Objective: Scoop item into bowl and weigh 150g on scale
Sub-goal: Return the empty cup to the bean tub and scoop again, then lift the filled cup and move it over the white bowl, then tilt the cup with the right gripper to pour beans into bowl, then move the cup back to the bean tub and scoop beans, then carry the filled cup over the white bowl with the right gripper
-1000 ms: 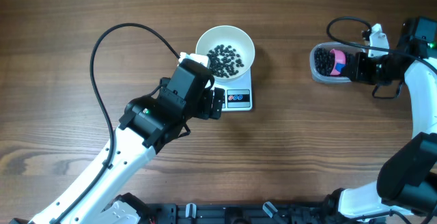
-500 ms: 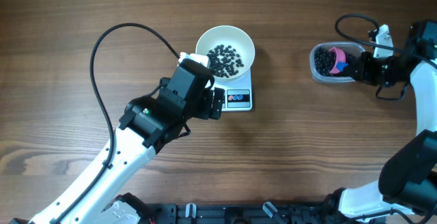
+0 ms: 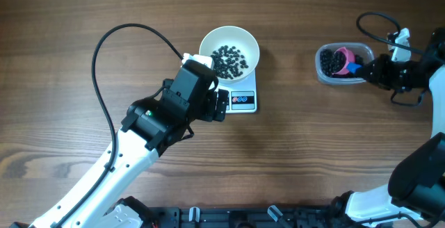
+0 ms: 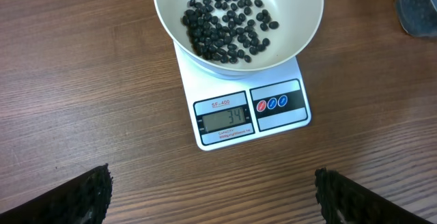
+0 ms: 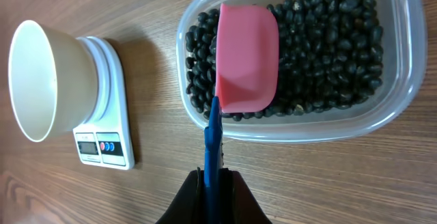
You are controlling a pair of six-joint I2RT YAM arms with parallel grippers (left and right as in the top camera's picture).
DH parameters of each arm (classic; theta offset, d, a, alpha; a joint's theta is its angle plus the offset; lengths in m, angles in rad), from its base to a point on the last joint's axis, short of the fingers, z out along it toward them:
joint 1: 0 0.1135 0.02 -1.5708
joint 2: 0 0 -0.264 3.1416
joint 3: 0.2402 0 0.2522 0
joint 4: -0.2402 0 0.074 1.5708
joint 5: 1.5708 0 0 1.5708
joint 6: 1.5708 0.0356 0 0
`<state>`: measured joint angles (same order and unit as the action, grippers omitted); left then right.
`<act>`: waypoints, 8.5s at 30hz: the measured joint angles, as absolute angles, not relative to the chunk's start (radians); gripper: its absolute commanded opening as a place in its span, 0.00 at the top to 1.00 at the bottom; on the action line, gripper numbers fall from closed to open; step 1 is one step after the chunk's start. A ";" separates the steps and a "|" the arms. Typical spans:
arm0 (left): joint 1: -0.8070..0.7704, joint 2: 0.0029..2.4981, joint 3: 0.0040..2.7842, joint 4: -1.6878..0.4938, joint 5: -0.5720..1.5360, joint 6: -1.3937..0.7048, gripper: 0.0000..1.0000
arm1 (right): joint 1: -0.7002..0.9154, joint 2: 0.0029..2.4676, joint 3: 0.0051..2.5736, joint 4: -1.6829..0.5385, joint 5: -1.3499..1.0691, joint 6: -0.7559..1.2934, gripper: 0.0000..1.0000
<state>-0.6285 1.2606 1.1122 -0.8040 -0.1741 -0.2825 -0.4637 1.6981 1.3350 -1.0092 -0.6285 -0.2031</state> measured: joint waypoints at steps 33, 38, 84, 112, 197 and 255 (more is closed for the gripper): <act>-0.628 1.261 1.112 -0.804 -0.174 -0.282 0.00 | -0.686 1.699 1.335 -1.065 -1.179 -0.097 0.96; -0.628 1.261 1.112 -0.804 -0.174 -0.282 0.00 | -0.633 1.699 1.335 -1.074 -1.269 -0.089 0.96; -0.628 1.261 1.112 -0.804 -0.174 -0.282 0.00 | 0.371 1.625 1.332 -0.575 -0.305 -0.160 0.96; -0.628 1.261 1.112 -0.804 -0.174 -0.282 0.00 | 0.427 1.626 1.332 -0.556 -0.110 -0.334 0.96; -0.628 1.261 1.112 -0.804 -0.174 -0.282 0.00 | -0.226 1.689 1.332 -0.930 -0.194 -0.339 0.96; -0.628 1.261 1.112 -0.804 -0.174 -0.282 0.00 | -0.571 1.699 1.332 -0.987 -1.188 -0.033 0.96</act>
